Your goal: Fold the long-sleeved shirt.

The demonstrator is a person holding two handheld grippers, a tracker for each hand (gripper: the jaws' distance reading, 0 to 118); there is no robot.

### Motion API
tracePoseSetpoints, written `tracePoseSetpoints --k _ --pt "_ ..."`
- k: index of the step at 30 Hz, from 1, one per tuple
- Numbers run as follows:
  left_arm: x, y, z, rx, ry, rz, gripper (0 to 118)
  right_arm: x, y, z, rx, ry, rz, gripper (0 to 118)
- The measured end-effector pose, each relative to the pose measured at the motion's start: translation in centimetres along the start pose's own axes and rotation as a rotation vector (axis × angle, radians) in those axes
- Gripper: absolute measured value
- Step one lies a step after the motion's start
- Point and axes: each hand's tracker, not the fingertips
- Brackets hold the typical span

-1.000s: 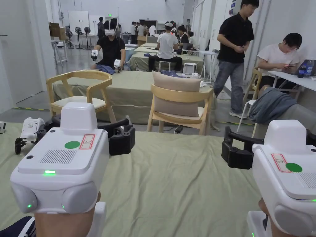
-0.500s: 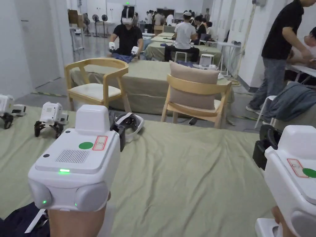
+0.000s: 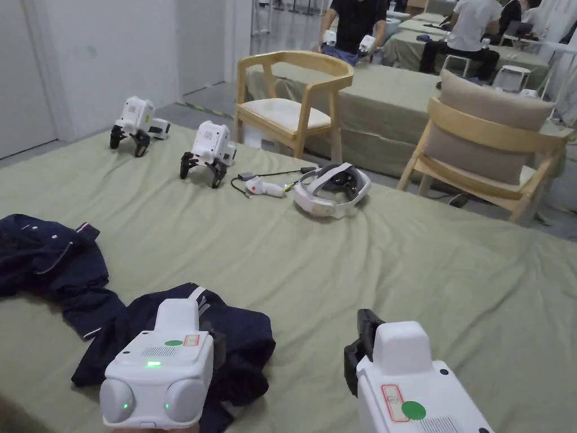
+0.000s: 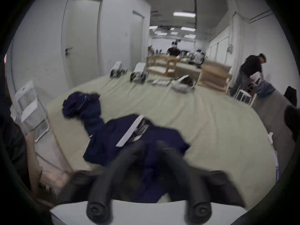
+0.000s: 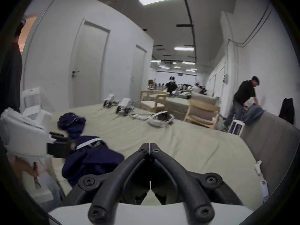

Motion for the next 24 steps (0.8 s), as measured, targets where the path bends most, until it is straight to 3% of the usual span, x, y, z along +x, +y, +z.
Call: tracePoseSetpoints --k 1,2,3,7,12,13,14,15,16,17,19,22,24 --pt "-0.1 0.5 -1.1 -0.029 0.023 -0.037 106 -0.7 -0.3 -0.5 0.001 -0.006 -0.001 0" --pt "-0.7 0.6 -2.7 -0.051 0.037 -0.048 109 -1.3 -0.6 -1.0 -0.005 0.008 -0.005 0" --pt "-1.3 1.5 -2.6 0.02 -0.014 -0.009 105 -1.6 -0.9 -1.7 -0.012 0.022 -0.006 0" --pt "-2.3 3.1 -7.3 -0.049 0.02 -0.026 111 -2.4 -1.6 -3.6 -0.037 0.032 -0.024 0" --pt "-3.4 -1.5 -18.5 -0.352 0.015 0.02 111 -2.3 -2.0 -5.3 -0.073 0.029 -0.026 0" --pt "-3.7 -2.8 -19.4 -0.371 0.006 0.021 110 -2.1 -2.1 -5.5 -0.081 0.025 -0.023 0" --pt "-4.2 -2.5 -17.8 -0.238 -0.039 0.05 110 -1.9 -2.2 -5.7 -0.09 0.022 -0.02 0" --pt "-3.8 -1.3 -17.4 -0.303 -0.011 0.043 110 -1.6 -2.2 -5.7 -0.096 0.019 -0.015 0" --pt "-3.5 -0.7 -16.7 -0.311 -0.019 0.041 105 -1.6 -2.3 -5.5 -0.092 0.011 -0.013 0" --pt "-3.4 -0.9 -15.8 -0.284 -0.042 0.012 94 -1.2 -2.4 -5.5 -0.088 0.004 -0.017 0" --pt "-3.9 -0.9 -14.6 -0.187 -0.036 0.024 41 -0.6 -2.4 -5.7 -0.094 -0.002 -0.027 0" --pt "-5.0 -1.6 -13.8 -0.174 -0.116 0.118 30 0.5 -2.5 -4.8 -0.086 -0.014 -0.052 0" --pt "-4.3 -0.2 -10.5 -0.11 -0.158 0.093 26 1.5 -2.5 -3.5 -0.057 -0.046 -0.055 0"
